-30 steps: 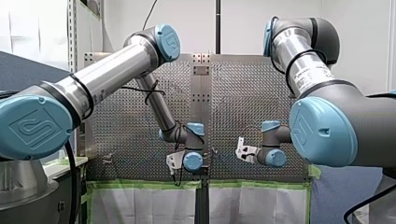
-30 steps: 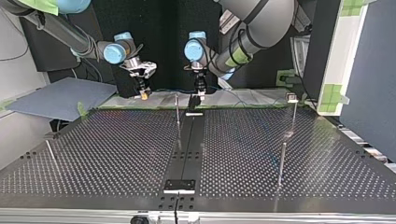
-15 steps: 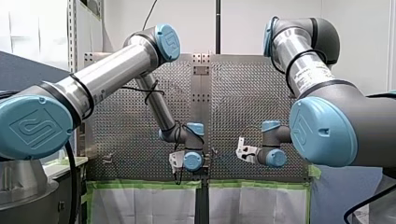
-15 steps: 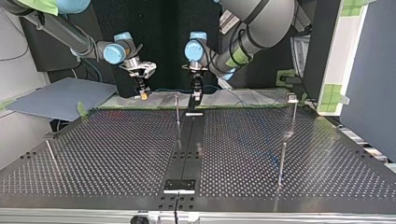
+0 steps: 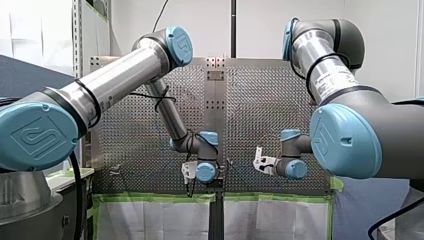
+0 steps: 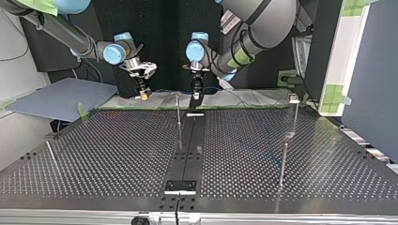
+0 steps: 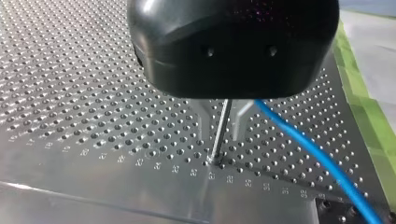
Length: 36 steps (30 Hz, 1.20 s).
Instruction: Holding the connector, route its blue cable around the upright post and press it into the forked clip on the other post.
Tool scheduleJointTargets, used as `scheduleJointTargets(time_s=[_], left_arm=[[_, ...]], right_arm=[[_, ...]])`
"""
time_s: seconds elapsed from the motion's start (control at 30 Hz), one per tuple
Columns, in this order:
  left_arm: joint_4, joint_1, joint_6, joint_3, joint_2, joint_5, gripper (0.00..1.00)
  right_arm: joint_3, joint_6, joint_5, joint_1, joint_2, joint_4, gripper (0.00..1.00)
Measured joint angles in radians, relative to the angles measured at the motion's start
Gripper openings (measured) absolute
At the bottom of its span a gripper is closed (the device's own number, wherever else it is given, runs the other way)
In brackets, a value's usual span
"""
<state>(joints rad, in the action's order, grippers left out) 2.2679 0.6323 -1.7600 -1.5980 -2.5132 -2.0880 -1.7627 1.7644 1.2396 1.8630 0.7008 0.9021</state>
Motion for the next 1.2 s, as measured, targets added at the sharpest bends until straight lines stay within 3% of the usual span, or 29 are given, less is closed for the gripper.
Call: scheduleJointTargets(time_s=[0.43, 0.47, 1.2], left_arm=[[0.011, 0.002, 0.023, 0.001, 0.0, 0.053, 0.11], [0.012, 0.002, 0.024, 0.002, 0.0, 0.056, 0.01], [0.023, 0.004, 0.027, 0.015, 0.0, 0.076, 0.01]], right_arm=[[0.0, 0.0, 0.003, -0.01, 0.001, 0.0, 0.0], [0.0, 0.0, 0.003, -0.011, 0.001, 0.0, 0.0], [0.0, 0.001, 0.005, -0.018, 0.0, -0.005, 0.0]])
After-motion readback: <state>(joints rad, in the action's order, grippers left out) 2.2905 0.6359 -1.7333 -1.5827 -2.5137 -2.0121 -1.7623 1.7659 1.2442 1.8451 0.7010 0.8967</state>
